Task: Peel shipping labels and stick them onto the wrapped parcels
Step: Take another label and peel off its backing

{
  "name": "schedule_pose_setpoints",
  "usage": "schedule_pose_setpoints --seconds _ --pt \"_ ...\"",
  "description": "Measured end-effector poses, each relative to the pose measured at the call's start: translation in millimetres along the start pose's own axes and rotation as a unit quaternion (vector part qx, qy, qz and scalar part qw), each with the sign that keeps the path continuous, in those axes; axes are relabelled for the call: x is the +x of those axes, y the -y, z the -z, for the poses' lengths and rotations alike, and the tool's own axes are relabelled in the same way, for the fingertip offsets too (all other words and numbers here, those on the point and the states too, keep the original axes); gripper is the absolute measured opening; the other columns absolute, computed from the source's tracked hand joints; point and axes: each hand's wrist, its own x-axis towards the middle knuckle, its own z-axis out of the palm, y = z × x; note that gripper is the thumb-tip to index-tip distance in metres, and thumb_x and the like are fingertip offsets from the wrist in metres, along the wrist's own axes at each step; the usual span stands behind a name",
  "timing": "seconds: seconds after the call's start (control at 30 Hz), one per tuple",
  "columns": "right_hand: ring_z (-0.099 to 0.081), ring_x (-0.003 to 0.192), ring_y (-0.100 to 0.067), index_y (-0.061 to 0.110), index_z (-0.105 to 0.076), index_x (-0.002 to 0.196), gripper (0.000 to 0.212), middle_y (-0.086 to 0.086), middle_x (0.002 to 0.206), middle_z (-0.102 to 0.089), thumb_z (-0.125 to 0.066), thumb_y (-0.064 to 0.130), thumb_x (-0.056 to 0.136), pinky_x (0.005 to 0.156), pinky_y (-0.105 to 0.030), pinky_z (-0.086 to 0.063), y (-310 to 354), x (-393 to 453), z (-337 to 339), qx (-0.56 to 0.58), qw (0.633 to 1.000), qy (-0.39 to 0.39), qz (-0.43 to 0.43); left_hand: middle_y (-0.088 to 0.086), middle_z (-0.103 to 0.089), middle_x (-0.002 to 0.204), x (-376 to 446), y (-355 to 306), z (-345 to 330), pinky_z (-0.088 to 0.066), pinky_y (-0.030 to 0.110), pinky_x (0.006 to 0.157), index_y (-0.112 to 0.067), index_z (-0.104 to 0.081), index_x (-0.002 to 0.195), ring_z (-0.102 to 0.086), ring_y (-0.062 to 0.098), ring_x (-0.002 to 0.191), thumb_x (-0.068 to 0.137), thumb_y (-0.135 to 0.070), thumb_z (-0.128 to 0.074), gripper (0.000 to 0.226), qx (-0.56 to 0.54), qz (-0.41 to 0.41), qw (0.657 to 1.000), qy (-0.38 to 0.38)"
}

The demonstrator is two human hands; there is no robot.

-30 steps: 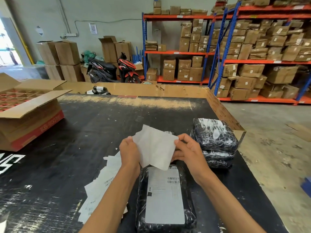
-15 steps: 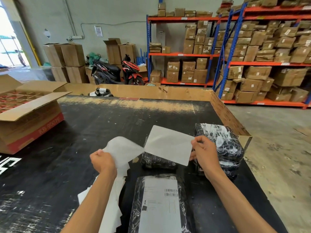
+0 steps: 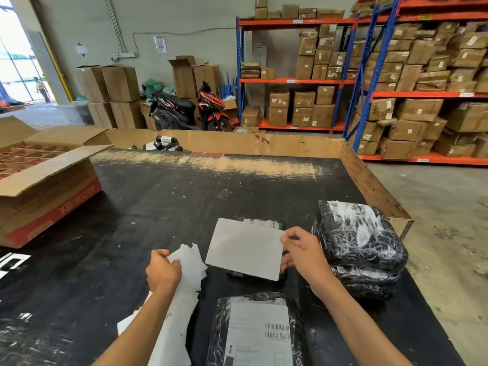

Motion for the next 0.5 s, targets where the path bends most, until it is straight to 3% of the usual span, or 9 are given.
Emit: schedule_pose_setpoints --seconds 0.17,0.3,0.4,0.5 --pt "-0.066 0.057 -0.027 0.003 -0.06 0.094 0.014 -0.021 0.082 -0.073 -0.053 0.012 0.103 0.055 -0.036 -0.059 -1.3 3.8 -10.2 -0.001 1.0 0.001 0.007 0.011 -0.064 0.124 -0.9 0.4 0.7 -0.048 0.042 0.089 -0.015 -0.063 0.118 -0.059 0.034 0.11 0.088 -0.021 -0.069 0.031 0.106 -0.032 0.993 0.051" --pt "-0.066 0.052 -0.02 0.01 -0.063 0.091 0.011 0.0 0.058 -0.069 -0.059 0.013 0.1 0.055 -0.037 -0.059 2.8 4.6 -11.8 -0.011 0.998 -0.03 0.055 0.008 -0.052 0.133 -19.7 -25.2 3.1 -0.034 0.051 0.104 -0.025 -0.07 0.107 -0.047 0.038 0.122 0.087 -0.032 -0.07 0.021 0.154 -0.077 0.985 0.003" --pt "-0.067 0.055 -0.021 0.017 -0.066 0.088 0.01 0.002 0.063 -0.07 -0.064 0.018 0.097 0.056 -0.039 -0.059 9.9 1.4 -14.0 -0.019 0.989 -0.075 0.124 0.001 -0.068 0.101 -40.9 -52.2 9.5 -0.046 0.038 0.083 -0.02 -0.071 0.09 -0.063 0.03 0.105 0.092 -0.037 -0.062 0.019 -0.001 -0.165 0.986 0.026" --pt "-0.065 0.057 -0.011 0.022 -0.069 0.088 0.007 0.012 0.074 -0.07 -0.067 0.022 0.095 0.053 -0.031 -0.055 17.9 -5.0 -21.2 -0.062 0.967 -0.092 0.228 -0.001 -0.076 0.079 -70.0 -87.5 19.8 -0.052 0.028 0.067 -0.018 -0.074 0.082 -0.071 0.017 0.08 0.092 -0.051 -0.058 0.038 -0.152 -0.11 0.968 0.166"
